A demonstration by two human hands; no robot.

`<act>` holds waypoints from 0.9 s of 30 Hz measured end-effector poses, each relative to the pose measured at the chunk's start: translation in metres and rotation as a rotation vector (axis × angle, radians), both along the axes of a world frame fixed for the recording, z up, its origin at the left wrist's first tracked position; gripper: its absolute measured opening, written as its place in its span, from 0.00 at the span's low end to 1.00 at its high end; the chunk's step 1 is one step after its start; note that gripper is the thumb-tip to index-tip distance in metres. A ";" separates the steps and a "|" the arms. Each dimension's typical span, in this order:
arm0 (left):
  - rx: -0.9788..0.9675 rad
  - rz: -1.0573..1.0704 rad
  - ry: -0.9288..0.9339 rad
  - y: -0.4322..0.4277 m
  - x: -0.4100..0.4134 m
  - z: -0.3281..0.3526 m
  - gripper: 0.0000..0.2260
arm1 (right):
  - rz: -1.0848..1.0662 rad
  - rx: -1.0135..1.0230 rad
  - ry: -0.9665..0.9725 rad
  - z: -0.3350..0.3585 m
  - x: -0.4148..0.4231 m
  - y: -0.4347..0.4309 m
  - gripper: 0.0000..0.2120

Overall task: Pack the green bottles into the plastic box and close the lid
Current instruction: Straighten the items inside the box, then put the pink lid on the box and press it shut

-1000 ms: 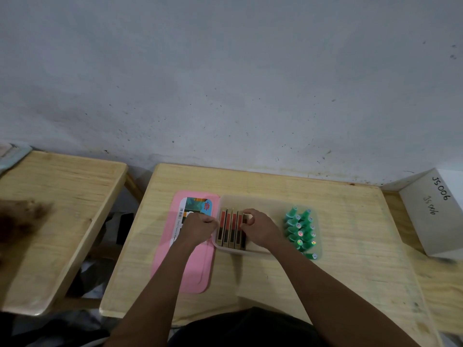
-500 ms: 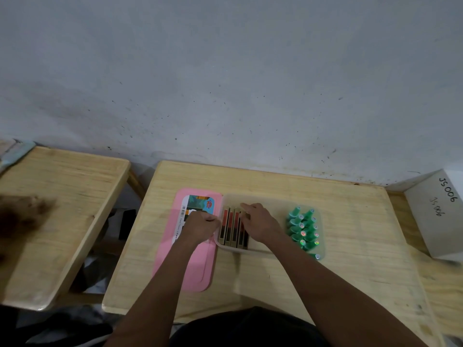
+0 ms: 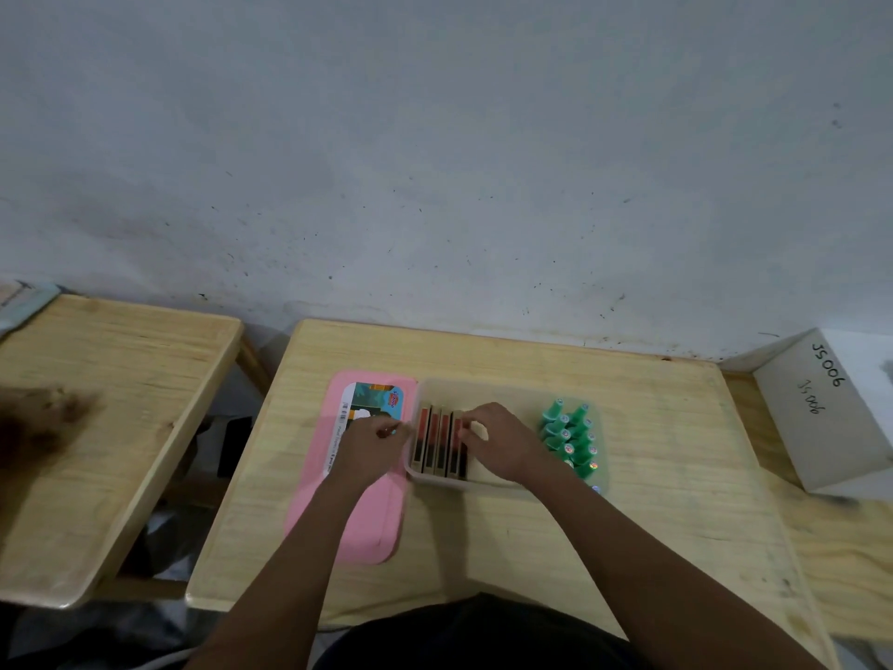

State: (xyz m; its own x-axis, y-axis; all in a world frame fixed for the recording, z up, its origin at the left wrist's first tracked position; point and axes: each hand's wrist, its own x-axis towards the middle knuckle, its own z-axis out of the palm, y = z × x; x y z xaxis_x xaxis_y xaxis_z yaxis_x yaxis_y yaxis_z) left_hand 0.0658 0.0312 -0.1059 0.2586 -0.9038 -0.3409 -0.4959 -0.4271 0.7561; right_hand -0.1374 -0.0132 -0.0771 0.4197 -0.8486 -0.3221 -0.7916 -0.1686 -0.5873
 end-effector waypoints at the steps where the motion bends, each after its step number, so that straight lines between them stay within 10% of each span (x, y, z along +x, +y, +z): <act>1: -0.028 0.062 -0.023 0.006 0.002 -0.002 0.15 | 0.012 0.012 -0.003 0.001 -0.005 0.005 0.14; 7: 0.227 0.291 -0.423 0.047 0.025 -0.027 0.28 | 0.122 0.202 -0.059 -0.005 -0.028 0.031 0.14; 20: 0.301 0.529 -0.179 0.059 0.036 -0.016 0.25 | 0.008 0.088 -0.030 -0.011 -0.025 0.051 0.10; 27: 0.011 0.543 0.002 0.047 0.038 0.017 0.13 | 0.000 0.103 -0.049 -0.008 -0.025 0.054 0.11</act>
